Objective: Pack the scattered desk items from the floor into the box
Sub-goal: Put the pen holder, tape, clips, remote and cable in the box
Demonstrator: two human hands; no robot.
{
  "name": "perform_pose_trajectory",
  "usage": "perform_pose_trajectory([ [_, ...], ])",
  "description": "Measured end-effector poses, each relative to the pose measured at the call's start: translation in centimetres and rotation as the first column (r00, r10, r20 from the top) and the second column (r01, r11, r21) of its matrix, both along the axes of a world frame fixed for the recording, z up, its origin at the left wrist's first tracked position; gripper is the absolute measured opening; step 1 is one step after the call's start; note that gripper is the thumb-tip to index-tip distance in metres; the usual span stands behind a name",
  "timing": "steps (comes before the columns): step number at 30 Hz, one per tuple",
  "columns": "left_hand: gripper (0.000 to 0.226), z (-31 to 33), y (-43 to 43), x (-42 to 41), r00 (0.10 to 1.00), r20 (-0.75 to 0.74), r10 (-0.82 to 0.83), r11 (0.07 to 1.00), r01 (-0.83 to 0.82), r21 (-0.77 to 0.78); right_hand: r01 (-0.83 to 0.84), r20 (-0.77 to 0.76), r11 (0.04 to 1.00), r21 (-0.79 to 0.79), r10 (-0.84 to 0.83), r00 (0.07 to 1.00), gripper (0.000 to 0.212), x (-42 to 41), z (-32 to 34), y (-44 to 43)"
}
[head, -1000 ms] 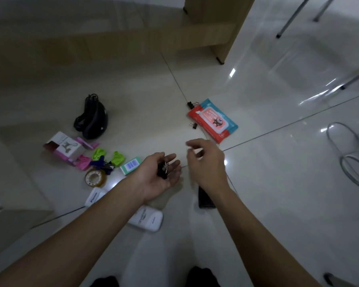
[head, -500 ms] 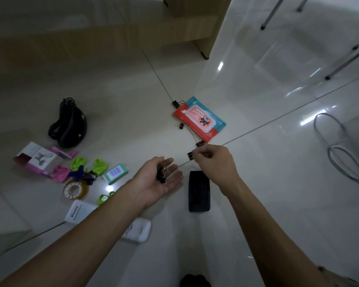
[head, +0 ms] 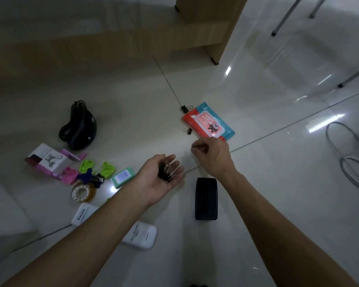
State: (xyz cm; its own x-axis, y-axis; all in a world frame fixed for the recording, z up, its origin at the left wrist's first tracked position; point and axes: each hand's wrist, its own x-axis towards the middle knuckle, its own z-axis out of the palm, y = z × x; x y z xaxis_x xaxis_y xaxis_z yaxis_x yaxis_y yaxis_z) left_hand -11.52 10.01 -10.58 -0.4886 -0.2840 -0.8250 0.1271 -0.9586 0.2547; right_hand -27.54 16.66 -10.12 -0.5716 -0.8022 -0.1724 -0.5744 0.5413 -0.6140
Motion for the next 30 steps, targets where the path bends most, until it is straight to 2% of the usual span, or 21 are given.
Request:
perform_pose_trajectory([
  [2,0.03,0.2,-0.3,-0.1,1.0,-0.011,0.005,1.0,-0.006,-0.007,-0.069,0.215,0.991,-0.115,0.093,0.972,0.012,1.6,0.9,-0.2],
  [3,0.032,0.2,-0.4,-0.2,1.0,-0.026,0.006,1.0,-0.006,-0.008,-0.119,0.268,0.984,-0.131,0.151,0.952,0.012,2.4,1.2,-0.3],
  [5,0.031,0.4,-0.7,-0.4,0.999,-0.046,0.027,1.0,-0.027,-0.001,-0.156,0.188,0.977,-0.149,0.182,0.965,0.019,3.1,1.1,-1.0],
  [7,0.03,0.4,-1.0,-0.6,0.999,-0.02,0.046,0.999,-0.046,-0.005,-0.082,-0.012,0.983,-0.165,0.081,0.997,0.028,2.2,0.6,-2.5],
  [9,0.028,0.1,-1.4,-0.7,0.999,0.023,0.043,0.999,-0.042,-0.031,-0.059,-0.178,0.997,-0.056,0.048,0.983,0.037,1.1,-0.1,-4.2],
  [11,0.026,0.0,-1.9,-0.8,0.999,0.028,0.031,0.999,-0.03,-0.038,-0.089,-0.272,0.989,0.12,0.119,0.955,0.036,0.3,-1.1,-5.6],
  [13,0.027,-0.2,-2.5,-1.0,0.999,0.013,0.037,0.999,-0.036,-0.032,-0.126,-0.248,0.986,0.112,0.151,0.957,0.027,0.0,-1.4,-6.5],
  [15,0.029,-0.3,-3.3,-1.1,0.999,0.006,0.041,0.999,-0.041,-0.035,-0.156,-0.137,0.987,-0.034,0.15,0.979,0.022,0.7,-1.2,-6.7],
  [17,0.032,-0.5,-4.2,-1.1,1.0,0.001,0.02,0.999,-0.02,-0.048,-0.157,-0.001,0.978,-0.139,0.159,0.987,0.032,2.3,-0.6,-6.6],
  [19,0.034,-0.5,-5.1,-1.1,1.0,0.003,0.007,0.998,-0.006,-0.056,-0.177,-0.056,0.971,-0.163,0.17,0.984,0.052,3.1,0.0,-7.1],
  [21,0.033,-0.4,-6.0,-1.1,0.999,0.004,0.051,0.998,-0.05,-0.039,-0.15,-0.178,0.966,-0.209,0.113,0.977,0.053,1.7,0.1,-8.9],
  [22,0.031,-0.3,-6.4,-1.0,0.997,0.007,0.075,0.996,-0.074,-0.04,-0.114,-0.224,0.972,-0.208,0.066,0.972,0.045,0.4,-0.1,-10.1],
  [23,0.03,-0.2,-6.7,-0.7,0.996,0.013,0.093,0.995,-0.092,-0.044,-0.089,-0.263,0.986,-0.143,0.049,0.964,0.039,-1.1,-0.3,-11.4],
  [26,0.03,-0.2,-7.1,0.6,0.99,0.025,0.137,0.989,-0.135,-0.056,-0.082,-0.39,0.963,0.255,0.18,0.903,0.034,-4.0,-1.9,-13.8],
  [27,0.03,-0.2,-7.2,1.2,0.989,0.024,0.148,0.988,-0.146,-0.06,-0.091,-0.396,0.948,0.304,0.213,0.893,0.032,-4.2,-2.1,-14.2],
  [28,0.03,-0.1,-7.2,1.8,0.987,0.019,0.159,0.986,-0.158,-0.061,-0.116,-0.381,0.954,0.278,0.22,0.898,0.03,-3.9,-1.9,-14.5],
  [30,0.029,0.1,-7.2,2.9,0.982,0.014,0.187,0.98,-0.186,-0.065,-0.17,-0.285,0.983,0.065,0.181,0.941,0.027,-1.9,-1.0,-14.6],
])
